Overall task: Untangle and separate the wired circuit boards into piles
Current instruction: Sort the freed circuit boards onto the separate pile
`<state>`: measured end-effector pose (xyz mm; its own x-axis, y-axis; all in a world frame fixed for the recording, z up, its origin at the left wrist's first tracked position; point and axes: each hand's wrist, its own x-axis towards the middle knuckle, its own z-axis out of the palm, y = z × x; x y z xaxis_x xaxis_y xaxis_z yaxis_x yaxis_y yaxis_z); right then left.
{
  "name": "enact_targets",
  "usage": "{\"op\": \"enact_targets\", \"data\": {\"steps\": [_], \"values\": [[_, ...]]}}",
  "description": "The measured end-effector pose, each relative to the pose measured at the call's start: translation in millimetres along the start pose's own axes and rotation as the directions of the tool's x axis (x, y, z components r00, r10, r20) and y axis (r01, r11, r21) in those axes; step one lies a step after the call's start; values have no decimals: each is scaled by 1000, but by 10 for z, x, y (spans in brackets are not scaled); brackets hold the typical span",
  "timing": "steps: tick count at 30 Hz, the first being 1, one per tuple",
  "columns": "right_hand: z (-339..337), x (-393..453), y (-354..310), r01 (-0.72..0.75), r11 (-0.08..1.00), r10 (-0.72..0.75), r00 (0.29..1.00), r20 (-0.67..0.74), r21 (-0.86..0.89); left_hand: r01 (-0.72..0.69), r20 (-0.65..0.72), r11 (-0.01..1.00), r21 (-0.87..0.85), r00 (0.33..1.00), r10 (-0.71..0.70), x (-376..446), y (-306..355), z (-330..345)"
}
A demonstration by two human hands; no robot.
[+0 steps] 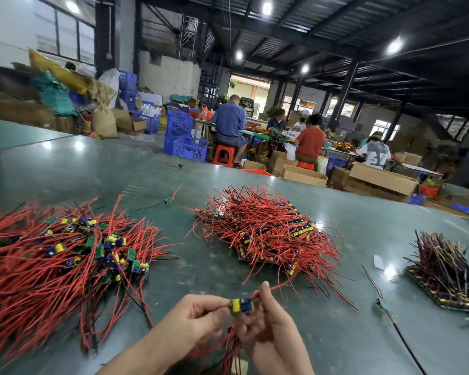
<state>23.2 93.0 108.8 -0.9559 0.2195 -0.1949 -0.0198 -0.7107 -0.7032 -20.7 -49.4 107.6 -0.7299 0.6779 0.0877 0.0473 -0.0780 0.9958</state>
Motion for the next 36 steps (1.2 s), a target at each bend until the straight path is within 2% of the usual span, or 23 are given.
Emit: {"op": "enact_targets", "data": {"steps": [2, 5, 9, 11, 13, 16, 20, 23, 27, 30, 33, 36], "values": [[24, 17, -14, 21, 1000, -21, 999, -24, -20, -9, -17, 999, 51, 1000, 10, -9, -5, -19], [17, 26, -59, 226, 956, -239, 970, -50, -185, -10, -26, 997, 80, 1000, 12, -35, 29, -54], [6, -24, -76, 388, 830, -381, 919, 100, -400, 100, -79, 995, -8, 992, -101, 6, 36, -71], [17, -43, -61, 442, 735, -417, 893, 172, -513, 71, -77, 997, -39, 994, -73, 0, 15, -62], [29, -56, -54, 462, 678, -442, 878, 186, -572, -23, -120, 1000, -10, 993, 21, -40, 21, -21], [14, -48, -75, 412, 738, -420, 900, 114, -535, -138, -195, 971, 194, 965, 176, -55, -15, 31], [32, -22, -36, 304, 894, -315, 949, 21, -330, -176, -203, 957, 231, 953, 224, -42, -38, 14], [39, -40, -43, 352, 866, -368, 930, 25, -355, -163, -226, 950, 266, 948, 226, -49, -65, -12], [30, -51, -96, 426, 806, -442, 895, 59, -411, -153, -253, 896, 417, 927, 276, -65, -115, -26], [46, -65, -108, 435, 790, -449, 890, 74, -433, -146, -323, 905, 400, 902, 288, -70, -95, -51], [4, -60, -142, 429, 779, -465, 884, 38, -456, -166, -387, 879, 446, 850, 357, -67, -86, -82], [-54, -32, -174, 401, 803, -455, 890, -20, -441, -138, -410, 787, 602, 792, 452, -75, -103, -84]]}}
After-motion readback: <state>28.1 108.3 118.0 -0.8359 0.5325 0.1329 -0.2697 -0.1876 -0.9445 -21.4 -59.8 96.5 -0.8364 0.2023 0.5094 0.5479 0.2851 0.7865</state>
